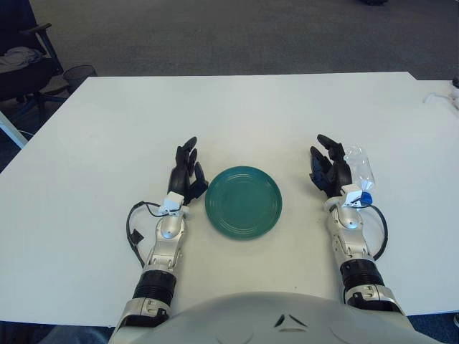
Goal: Put the bottle into the plate.
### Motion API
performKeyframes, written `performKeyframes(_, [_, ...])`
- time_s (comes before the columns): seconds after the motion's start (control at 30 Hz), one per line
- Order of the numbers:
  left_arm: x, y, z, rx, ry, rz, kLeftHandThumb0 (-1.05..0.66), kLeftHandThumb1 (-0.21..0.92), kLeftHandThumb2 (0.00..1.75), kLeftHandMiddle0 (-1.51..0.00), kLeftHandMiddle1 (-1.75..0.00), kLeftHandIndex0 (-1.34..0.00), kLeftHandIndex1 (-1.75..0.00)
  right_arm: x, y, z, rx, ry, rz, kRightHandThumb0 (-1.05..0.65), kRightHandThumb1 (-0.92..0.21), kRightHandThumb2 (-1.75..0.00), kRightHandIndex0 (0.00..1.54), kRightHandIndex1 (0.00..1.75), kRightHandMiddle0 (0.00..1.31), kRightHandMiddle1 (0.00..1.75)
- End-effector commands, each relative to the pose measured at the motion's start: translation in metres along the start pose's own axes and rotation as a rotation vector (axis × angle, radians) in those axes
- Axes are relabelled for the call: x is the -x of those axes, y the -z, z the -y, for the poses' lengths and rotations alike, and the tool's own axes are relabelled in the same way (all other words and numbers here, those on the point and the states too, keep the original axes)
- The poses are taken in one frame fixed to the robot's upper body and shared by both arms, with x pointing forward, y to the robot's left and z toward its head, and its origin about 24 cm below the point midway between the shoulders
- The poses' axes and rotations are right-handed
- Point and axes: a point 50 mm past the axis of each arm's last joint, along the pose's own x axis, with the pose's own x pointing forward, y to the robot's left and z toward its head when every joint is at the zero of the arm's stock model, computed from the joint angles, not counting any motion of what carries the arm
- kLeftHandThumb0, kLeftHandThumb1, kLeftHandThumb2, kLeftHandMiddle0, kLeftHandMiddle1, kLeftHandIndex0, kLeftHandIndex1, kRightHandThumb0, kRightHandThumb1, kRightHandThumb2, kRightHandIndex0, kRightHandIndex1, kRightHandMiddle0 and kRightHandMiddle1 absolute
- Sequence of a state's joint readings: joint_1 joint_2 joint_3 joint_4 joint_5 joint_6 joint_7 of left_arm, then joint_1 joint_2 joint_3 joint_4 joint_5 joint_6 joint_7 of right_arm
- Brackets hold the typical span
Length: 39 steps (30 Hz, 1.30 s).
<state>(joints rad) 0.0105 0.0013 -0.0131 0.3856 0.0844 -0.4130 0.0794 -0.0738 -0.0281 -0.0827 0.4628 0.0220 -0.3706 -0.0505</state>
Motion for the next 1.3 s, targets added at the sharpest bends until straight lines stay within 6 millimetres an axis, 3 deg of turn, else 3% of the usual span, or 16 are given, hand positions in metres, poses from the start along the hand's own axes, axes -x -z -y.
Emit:
performKeyframes(0.0, [0.016,0.023,-0.005,-0.022,0.008,-0.119,-0.88,0.92,1.0,-0.3,0.0,0.0,-0.62,0.041,0.06,0.001,0.005,0.006,-0.354,-0.57,-0.86,-0.56,0.43,0.02,0.0,0.73])
performKeyframes(0.5, [0.017,0.023,-0.005,-0.023,0.021,-0.122,-0.88,0.92,1.0,-0.29,0.0,0.0,-0.59,0.048,0.053,0.006,0.031,-0.005,-0.328,-0.6,-0.89,-0.56,0.43,0.02,0.0,0.68])
performKeyframes(0.9, [0.02,0.022,-0.006,-0.02,0.016,-0.126,-0.88,0.92,1.01,-0.29,0.0,0.0,-0.6,0.07,0.031,0.009,0.133,-0.128,-0.345,-0.65,-0.92,-0.55,0.41,0.01,0.0,0.63])
performKeyframes(1.27, [0.022,0.021,-0.005,-0.023,0.019,-0.124,-0.89,0.92,1.01,-0.3,-0.01,0.0,-0.62,0.105,0.03,0.024,0.096,-0.178,-0.403,-0.58,-0.91,-0.51,0.38,0.0,0.0,0.53])
